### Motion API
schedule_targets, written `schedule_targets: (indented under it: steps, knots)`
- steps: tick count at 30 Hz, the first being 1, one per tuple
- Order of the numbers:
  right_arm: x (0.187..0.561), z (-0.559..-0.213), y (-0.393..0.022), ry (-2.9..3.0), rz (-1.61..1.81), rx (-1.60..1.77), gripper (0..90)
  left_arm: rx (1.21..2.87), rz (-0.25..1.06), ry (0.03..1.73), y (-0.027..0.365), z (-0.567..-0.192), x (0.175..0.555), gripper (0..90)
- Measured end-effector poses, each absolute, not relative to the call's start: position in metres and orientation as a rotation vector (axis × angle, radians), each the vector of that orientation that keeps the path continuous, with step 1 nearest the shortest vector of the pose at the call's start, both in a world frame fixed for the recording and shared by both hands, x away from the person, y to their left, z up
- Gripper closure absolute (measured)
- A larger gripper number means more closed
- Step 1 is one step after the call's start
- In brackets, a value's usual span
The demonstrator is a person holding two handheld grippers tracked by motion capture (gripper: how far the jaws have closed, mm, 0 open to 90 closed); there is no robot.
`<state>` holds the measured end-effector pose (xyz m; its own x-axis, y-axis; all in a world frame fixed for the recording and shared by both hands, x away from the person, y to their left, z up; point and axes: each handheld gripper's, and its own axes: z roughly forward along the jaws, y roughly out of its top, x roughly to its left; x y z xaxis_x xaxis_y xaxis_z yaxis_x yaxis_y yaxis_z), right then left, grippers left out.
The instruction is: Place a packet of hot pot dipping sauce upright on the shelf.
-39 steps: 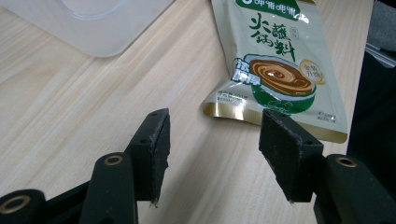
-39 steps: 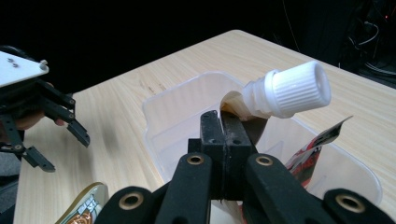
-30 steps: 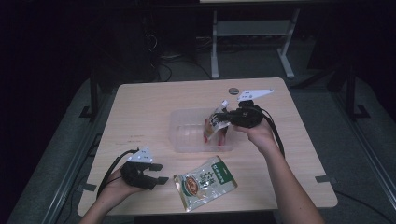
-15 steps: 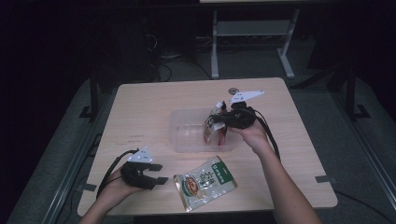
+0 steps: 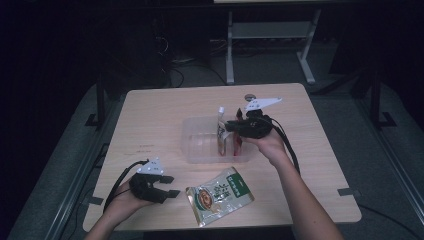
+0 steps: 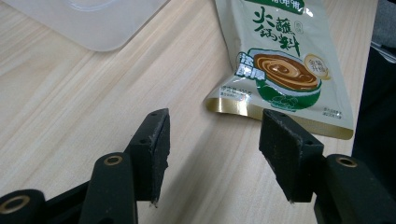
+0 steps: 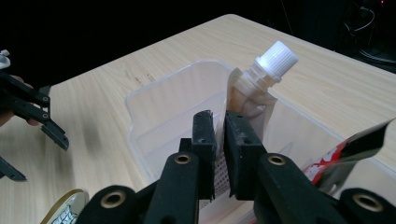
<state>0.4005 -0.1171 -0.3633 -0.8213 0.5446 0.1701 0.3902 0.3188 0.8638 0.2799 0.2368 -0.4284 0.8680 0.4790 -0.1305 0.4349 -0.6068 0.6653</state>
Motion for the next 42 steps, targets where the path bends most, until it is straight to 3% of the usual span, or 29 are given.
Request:
schedule_targets:
  steps: [18,27,42]
  knots:
    - [0.382,-0.345,-0.135,2.377,1.531,0.858,41.0,2.286,0.039,0.682,0.238,-0.429,0.281,40.9]
    - [0.363,-0.338,-0.145,2.399,1.506,0.818,34.4,2.291,0.039,0.681,0.239,-0.428,0.282,39.5]
    - [0.328,-0.36,-0.167,2.437,1.519,0.805,34.2,2.289,0.049,0.666,0.238,-0.427,0.279,39.6]
